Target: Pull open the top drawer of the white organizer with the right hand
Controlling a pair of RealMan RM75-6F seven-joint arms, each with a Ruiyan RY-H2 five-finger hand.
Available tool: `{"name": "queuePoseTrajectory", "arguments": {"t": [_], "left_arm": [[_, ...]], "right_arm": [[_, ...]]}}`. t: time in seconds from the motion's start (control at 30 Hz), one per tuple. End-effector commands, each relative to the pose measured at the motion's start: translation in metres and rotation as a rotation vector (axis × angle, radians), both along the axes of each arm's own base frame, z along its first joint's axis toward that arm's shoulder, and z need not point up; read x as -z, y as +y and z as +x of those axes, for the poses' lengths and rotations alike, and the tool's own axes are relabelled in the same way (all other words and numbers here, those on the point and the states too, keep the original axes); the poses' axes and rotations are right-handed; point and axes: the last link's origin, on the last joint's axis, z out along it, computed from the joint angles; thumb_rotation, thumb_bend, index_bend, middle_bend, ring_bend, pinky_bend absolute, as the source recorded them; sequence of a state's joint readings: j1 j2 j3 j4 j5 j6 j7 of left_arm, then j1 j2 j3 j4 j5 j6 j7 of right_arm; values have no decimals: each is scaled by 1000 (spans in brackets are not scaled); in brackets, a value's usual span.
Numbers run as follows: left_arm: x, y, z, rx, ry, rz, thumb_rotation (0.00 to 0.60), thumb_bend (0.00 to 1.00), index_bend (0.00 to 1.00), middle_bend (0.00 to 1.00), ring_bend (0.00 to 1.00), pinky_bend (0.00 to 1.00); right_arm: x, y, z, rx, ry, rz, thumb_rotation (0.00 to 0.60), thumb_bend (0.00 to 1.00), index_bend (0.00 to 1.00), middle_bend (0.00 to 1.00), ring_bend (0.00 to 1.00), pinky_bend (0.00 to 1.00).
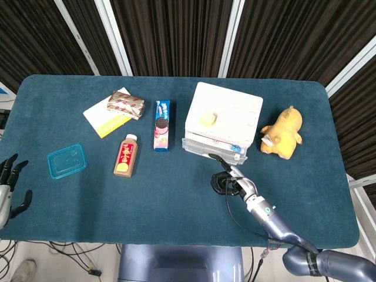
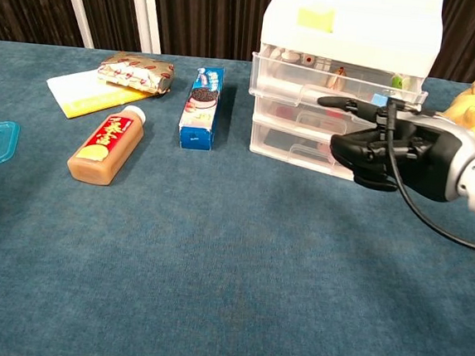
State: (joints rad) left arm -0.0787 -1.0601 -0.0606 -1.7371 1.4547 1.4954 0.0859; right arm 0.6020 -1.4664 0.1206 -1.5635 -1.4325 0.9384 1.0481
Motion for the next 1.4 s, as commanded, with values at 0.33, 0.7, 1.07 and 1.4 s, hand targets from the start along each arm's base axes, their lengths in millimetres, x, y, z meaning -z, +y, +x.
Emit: {"name": "queuePoseTrajectory", "arguments": {"t": [0.33,0.7,1.07,1.4], "left_arm": [[0,0,0,9,29,6,600,439,122,0,0,0],[0,0,1,10,30,3,600,439,122,0,0,0],[0,0,0,6,34,5,600,439,122,0,0,0],[0,1,-1,2,33,2,600,440,122,0,0,0]], "right_arm": [[-23,28,1,-63,59,6,600,535,0,735,876,960],[-81,1,16,-159,308,-89,600,725,0,771,905,993],[-98,-25,33,-158,555,-51,600,727,0,779,912,999],[-96,-33,52,-158,628,-32,600,720,0,780,912,1000]]}}
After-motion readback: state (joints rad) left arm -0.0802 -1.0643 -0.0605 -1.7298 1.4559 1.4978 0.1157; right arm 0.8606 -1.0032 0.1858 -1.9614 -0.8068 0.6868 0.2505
